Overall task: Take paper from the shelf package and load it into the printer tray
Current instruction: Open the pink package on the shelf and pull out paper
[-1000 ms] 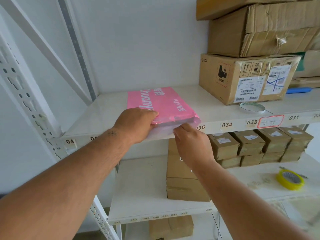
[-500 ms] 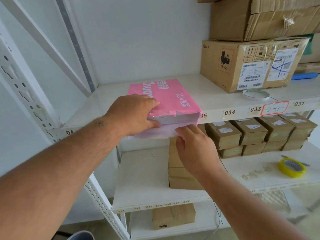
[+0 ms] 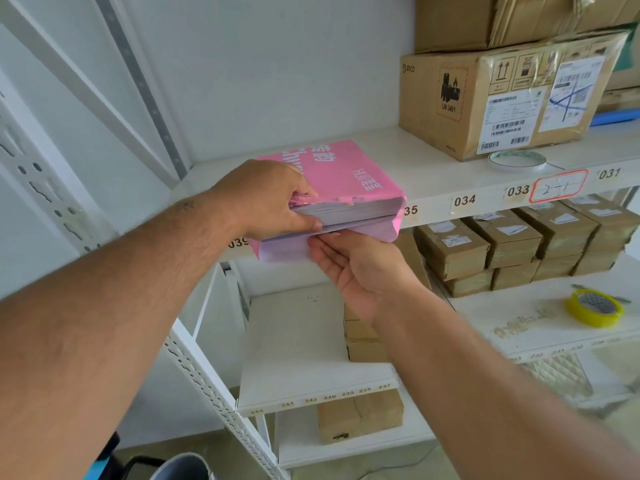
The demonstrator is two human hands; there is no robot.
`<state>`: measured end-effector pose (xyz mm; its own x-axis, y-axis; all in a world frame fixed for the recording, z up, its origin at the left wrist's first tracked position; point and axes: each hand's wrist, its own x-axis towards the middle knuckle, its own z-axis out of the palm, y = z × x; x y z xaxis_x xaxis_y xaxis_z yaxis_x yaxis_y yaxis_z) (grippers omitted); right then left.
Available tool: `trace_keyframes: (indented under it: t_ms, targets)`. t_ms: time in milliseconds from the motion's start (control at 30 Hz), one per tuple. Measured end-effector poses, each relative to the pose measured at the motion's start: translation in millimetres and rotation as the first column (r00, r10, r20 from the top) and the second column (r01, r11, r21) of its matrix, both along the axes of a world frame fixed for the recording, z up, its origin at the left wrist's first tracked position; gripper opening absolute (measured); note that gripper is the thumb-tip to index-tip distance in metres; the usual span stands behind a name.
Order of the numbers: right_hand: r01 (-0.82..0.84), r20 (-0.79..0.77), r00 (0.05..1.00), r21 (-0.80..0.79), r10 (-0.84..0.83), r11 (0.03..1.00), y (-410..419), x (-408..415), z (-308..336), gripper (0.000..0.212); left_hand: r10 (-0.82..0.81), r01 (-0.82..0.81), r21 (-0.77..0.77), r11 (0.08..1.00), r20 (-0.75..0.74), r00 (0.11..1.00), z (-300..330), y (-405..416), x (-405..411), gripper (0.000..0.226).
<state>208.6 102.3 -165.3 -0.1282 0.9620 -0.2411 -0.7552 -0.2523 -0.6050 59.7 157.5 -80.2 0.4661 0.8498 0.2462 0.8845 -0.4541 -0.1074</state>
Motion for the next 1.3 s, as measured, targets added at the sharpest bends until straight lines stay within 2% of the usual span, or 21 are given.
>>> trace_keyframes:
  t_ms: [167,467,733,1067,1300]
  targets:
    - [0.026,0.026,0.999,0.019,-0.027,0.999,4.3,-4.4,1.7,0.018,-0.013,0.013,0.003,1.0,0.005,1.0,-1.1,2.7,-0.9,0.055]
    - [0.038,0.096,0.995,0.013,-0.039,0.999,8.3,-7.5,3.7,0.014,-0.028,0.028,0.007,1.0,0.009,1.0,-3.0,4.1,-3.1,0.058]
    - [0.068,0.094,0.993,0.019,-0.07,0.997,9.2,-8.4,1.9,0.032,-0.038,0.038,-0.011,0.999,0.036,0.999,-1.9,1.9,-4.2,0.057]
    - [0.076,0.097,0.993,-0.017,-0.074,0.997,10.8,-9.6,3.9,0.024,-0.051,0.051,0.036,0.998,-0.002,0.999,-4.5,1.1,-3.3,0.06]
    - [0.149,0.193,0.973,-0.118,-0.125,0.982,20.1,-14.7,3.7,0.023,-0.094,0.098,0.087,0.991,-0.046,0.994,-7.2,-2.2,-2.0,0.052]
